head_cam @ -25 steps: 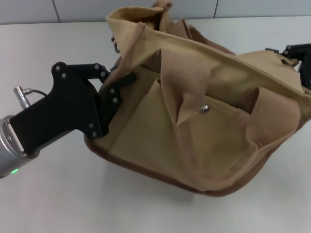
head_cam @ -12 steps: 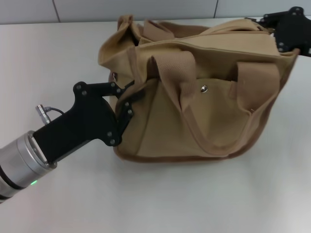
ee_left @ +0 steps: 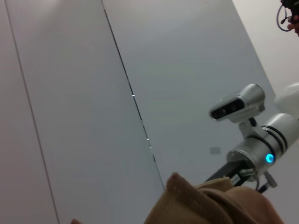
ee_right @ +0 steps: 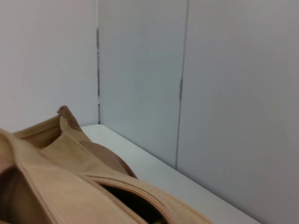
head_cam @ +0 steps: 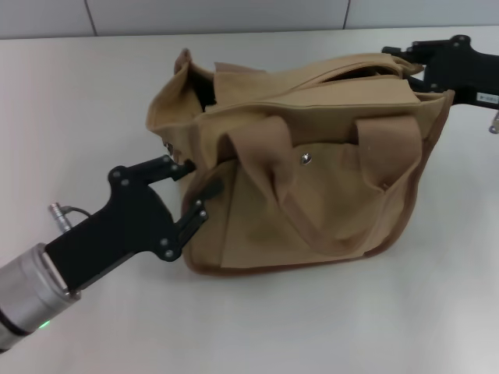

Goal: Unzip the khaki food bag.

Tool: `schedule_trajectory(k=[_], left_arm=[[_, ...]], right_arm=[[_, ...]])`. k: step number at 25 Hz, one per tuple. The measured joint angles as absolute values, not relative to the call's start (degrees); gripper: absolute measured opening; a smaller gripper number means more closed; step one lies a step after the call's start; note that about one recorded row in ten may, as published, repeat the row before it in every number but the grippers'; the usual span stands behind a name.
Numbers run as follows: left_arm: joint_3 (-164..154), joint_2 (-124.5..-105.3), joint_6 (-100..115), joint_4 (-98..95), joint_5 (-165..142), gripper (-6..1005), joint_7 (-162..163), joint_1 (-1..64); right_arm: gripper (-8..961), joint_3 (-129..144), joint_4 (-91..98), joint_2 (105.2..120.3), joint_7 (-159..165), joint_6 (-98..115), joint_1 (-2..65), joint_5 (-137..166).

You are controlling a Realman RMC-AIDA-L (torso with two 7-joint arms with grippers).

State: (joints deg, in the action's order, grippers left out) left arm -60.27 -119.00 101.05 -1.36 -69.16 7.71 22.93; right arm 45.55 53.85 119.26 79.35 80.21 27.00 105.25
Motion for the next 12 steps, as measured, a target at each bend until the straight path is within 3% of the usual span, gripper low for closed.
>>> schedule_trajectory(k=[2, 5, 8, 12], left_arm=[[-59.90, -118.70, 101.77, -2.18, -69.11, 72, 9.03, 22.01], [-59.75, -118.50, 102.28, -3.75, -69.10, 280, 11.00, 20.97], [-59.59, -118.39, 103.20, -7.59, -69.08, 397, 14.31, 18.54], [-58.77, -117.70, 105.94, -11.09, -69.05, 555, 17.20, 15.05]], right_arm=[[227, 44.88, 54.20, 119.25, 79.43, 80.59, 25.75, 103.44], [262, 44.13, 54.57, 119.23, 79.41, 81.38, 24.03, 99.81], [297, 42.16, 54.57, 119.15, 78.67, 84.94, 20.83, 92.34], [486, 38.28, 53.96, 119.10, 77.42, 93.29, 17.55, 87.83]])
